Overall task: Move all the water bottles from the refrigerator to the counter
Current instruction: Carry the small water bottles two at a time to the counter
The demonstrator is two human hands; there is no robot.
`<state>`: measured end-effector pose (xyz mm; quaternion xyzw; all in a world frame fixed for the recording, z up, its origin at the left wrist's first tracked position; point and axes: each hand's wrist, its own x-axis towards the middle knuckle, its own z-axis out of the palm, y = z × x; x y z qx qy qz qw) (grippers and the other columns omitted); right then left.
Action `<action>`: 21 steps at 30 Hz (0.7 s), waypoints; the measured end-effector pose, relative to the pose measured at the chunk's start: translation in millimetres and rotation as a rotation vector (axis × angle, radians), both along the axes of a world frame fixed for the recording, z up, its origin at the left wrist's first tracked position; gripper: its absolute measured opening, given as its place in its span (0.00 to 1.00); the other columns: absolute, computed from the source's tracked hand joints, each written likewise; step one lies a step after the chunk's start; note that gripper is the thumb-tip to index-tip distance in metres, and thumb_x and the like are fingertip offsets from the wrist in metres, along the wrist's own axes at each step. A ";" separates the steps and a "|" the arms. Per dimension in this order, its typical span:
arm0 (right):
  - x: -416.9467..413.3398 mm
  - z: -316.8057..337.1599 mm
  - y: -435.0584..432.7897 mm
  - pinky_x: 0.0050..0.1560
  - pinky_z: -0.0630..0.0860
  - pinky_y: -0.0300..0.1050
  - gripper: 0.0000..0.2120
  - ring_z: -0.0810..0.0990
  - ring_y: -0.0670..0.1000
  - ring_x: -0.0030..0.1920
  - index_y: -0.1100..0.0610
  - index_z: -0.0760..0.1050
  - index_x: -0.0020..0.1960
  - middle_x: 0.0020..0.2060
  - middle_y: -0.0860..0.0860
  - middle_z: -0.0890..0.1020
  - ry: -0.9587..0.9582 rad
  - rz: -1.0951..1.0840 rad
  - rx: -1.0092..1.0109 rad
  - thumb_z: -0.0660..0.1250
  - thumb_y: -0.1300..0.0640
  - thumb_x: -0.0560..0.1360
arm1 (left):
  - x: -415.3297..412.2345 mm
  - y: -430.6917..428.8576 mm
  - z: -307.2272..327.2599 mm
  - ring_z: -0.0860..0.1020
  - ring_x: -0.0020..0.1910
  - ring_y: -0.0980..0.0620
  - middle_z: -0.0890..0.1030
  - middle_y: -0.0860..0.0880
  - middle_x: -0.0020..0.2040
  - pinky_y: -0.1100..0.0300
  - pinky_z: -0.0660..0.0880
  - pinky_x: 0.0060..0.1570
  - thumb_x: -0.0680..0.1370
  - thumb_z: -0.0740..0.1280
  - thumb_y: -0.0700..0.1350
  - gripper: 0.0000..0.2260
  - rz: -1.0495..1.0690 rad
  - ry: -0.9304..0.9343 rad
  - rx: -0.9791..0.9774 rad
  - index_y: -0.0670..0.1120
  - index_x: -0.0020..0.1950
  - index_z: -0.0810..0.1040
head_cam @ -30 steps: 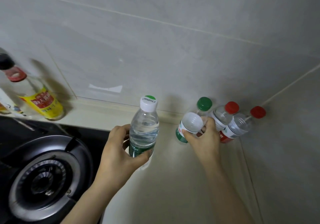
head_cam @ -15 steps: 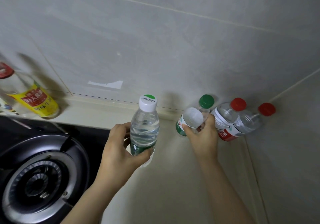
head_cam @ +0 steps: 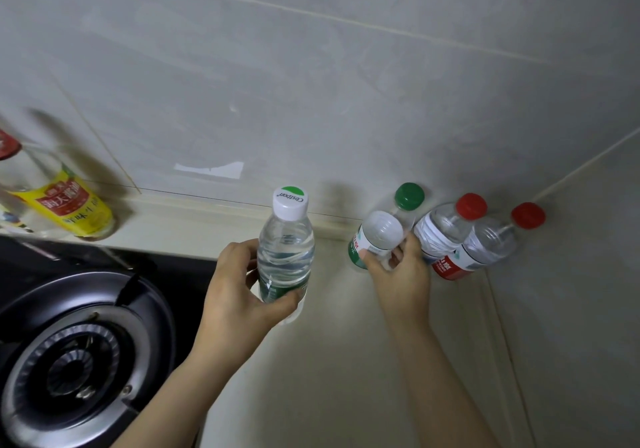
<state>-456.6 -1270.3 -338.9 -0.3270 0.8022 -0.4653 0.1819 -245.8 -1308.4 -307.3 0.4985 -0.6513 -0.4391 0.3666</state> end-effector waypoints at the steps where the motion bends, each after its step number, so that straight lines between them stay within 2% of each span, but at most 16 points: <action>1: 1.4 0.8 3.7 0.63 0.76 0.52 0.32 0.79 0.48 0.60 0.53 0.68 0.70 0.60 0.45 0.79 -0.003 -0.003 0.006 0.76 0.56 0.68 | -0.8 -0.9 -0.3 0.79 0.51 0.60 0.76 0.55 0.52 0.72 0.73 0.49 0.62 0.80 0.41 0.27 -0.002 -0.004 -0.002 0.63 0.50 0.71; 3: 4.4 2.1 13.4 0.63 0.75 0.50 0.31 0.78 0.49 0.61 0.54 0.69 0.70 0.61 0.48 0.79 0.001 -0.004 0.020 0.75 0.58 0.70 | -2.9 -3.2 -1.1 0.78 0.51 0.62 0.76 0.55 0.53 0.73 0.73 0.50 0.63 0.80 0.41 0.27 -0.012 -0.005 -0.003 0.63 0.50 0.71; 7: 7.6 0.7 36.5 0.63 0.74 0.52 0.24 0.76 0.50 0.62 0.53 0.73 0.66 0.59 0.48 0.79 0.070 0.032 0.102 0.73 0.56 0.72 | -10.6 -9.8 -4.1 0.77 0.51 0.64 0.74 0.55 0.53 0.70 0.73 0.53 0.64 0.80 0.43 0.25 -0.039 -0.017 0.001 0.61 0.51 0.71; 12: 6.6 1.3 61.7 0.65 0.72 0.48 0.21 0.76 0.48 0.63 0.53 0.74 0.66 0.62 0.47 0.78 0.155 0.104 0.225 0.71 0.55 0.73 | -25.9 -21.2 -8.8 0.76 0.52 0.63 0.73 0.55 0.54 0.69 0.72 0.53 0.64 0.80 0.45 0.25 -0.071 -0.039 0.000 0.60 0.51 0.70; 21: 4.3 1.2 86.9 0.64 0.73 0.47 0.21 0.76 0.46 0.61 0.53 0.74 0.66 0.61 0.45 0.79 0.154 0.116 0.256 0.71 0.55 0.74 | -55.4 -44.1 -21.2 0.77 0.51 0.60 0.74 0.52 0.55 0.59 0.77 0.53 0.64 0.80 0.47 0.26 -0.093 -0.080 0.005 0.53 0.54 0.70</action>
